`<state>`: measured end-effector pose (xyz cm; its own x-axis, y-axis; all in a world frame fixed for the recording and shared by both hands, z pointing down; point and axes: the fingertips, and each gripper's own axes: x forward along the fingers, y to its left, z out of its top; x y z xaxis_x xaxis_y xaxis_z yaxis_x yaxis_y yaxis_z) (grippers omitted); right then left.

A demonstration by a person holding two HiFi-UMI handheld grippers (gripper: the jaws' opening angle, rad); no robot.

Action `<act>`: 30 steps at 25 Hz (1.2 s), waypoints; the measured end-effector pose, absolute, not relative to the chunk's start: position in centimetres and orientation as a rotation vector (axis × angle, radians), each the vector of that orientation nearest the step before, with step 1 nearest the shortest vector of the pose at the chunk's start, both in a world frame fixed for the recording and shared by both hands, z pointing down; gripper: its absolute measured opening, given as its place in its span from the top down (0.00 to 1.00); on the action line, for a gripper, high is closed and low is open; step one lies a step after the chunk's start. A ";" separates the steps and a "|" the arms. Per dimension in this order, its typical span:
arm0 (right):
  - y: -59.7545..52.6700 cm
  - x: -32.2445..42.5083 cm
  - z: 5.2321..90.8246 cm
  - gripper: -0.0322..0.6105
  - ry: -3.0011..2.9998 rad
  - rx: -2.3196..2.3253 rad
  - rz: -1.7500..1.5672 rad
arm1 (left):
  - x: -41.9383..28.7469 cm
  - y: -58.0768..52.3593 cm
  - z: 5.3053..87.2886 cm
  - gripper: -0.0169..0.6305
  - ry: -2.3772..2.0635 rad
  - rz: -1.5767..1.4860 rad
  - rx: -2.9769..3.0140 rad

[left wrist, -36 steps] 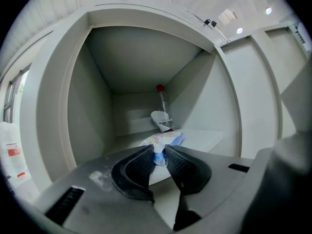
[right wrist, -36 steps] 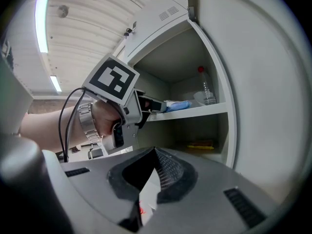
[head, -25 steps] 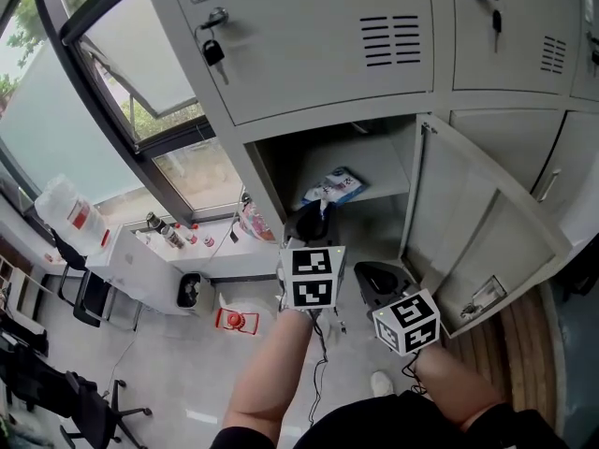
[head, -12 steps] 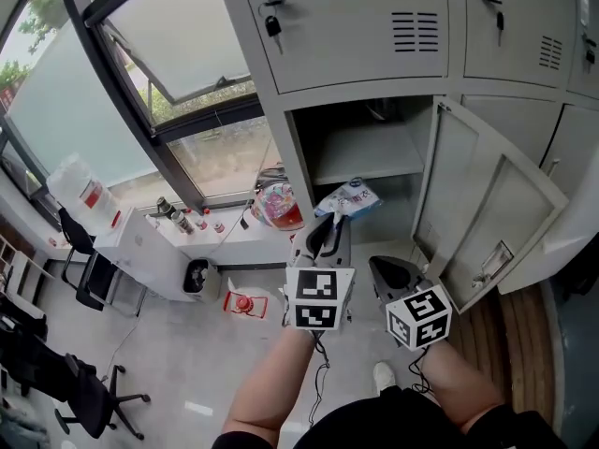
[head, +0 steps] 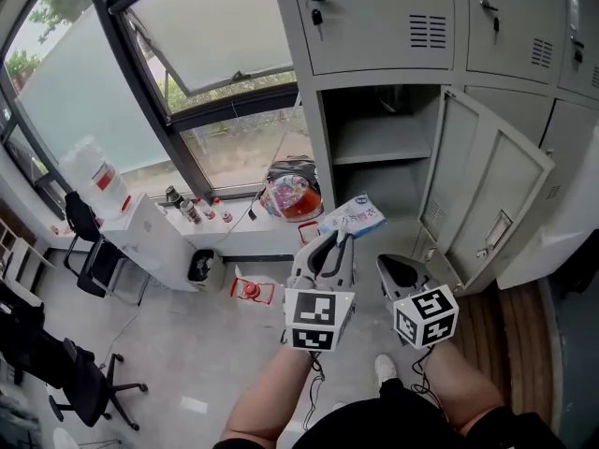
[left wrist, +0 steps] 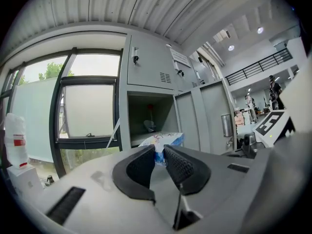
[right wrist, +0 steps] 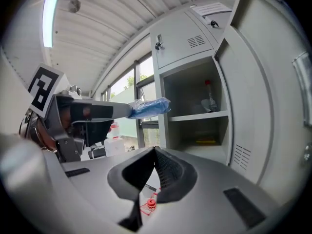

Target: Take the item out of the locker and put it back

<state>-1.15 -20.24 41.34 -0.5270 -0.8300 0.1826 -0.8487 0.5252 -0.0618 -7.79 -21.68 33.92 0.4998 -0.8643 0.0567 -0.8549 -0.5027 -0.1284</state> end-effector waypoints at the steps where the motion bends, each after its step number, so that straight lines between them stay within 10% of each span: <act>1: -19.7 -1.3 41.4 0.87 -2.625 1.457 0.215 | -8.1 -20.9 34.2 0.87 1.520 -0.172 -2.652; 30: -11.0 -1.7 41.4 0.87 -2.549 1.570 0.181 | -10.7 -9.4 39.3 0.88 1.412 -0.158 -2.771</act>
<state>-1.69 -11.03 41.42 -0.4445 -0.8767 0.1836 -0.8939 0.4474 -0.0278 -10.66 -9.38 39.33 0.5840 -0.8080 0.0780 -0.8052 -0.5888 -0.0705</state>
